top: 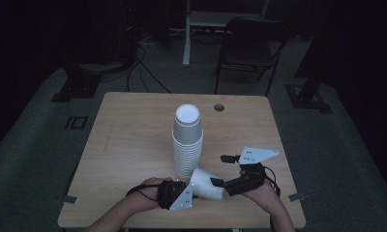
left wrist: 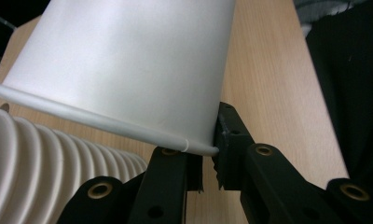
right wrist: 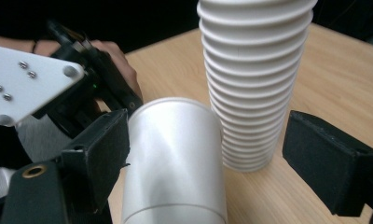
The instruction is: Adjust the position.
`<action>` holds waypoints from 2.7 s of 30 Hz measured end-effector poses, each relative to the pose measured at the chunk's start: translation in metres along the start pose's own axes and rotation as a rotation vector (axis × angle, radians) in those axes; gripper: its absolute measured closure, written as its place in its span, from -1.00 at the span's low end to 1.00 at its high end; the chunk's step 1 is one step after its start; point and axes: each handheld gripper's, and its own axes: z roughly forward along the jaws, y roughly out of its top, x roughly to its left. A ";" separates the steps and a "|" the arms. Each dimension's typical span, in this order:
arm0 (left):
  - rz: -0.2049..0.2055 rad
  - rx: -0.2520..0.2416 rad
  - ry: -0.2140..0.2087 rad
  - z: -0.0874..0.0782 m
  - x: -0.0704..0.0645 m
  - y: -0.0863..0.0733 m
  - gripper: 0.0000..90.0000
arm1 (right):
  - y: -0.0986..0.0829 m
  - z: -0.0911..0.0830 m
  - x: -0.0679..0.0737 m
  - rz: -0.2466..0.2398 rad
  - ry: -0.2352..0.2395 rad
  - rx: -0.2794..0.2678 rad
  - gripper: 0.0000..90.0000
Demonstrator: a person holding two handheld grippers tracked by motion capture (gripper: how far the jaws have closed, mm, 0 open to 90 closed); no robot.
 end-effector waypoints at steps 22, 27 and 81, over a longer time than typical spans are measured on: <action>0.123 0.086 0.029 0.004 -0.007 0.009 0.85 | 0.015 0.062 -0.011 -0.049 0.236 0.539 -0.69; 0.141 0.094 0.030 0.005 -0.008 0.009 0.85 | 0.014 0.072 -0.009 -0.047 0.240 0.593 -0.70; -0.221 -0.093 0.137 -0.028 0.009 -0.025 -0.10 | -0.012 0.020 -0.037 -0.007 -0.061 0.315 -0.55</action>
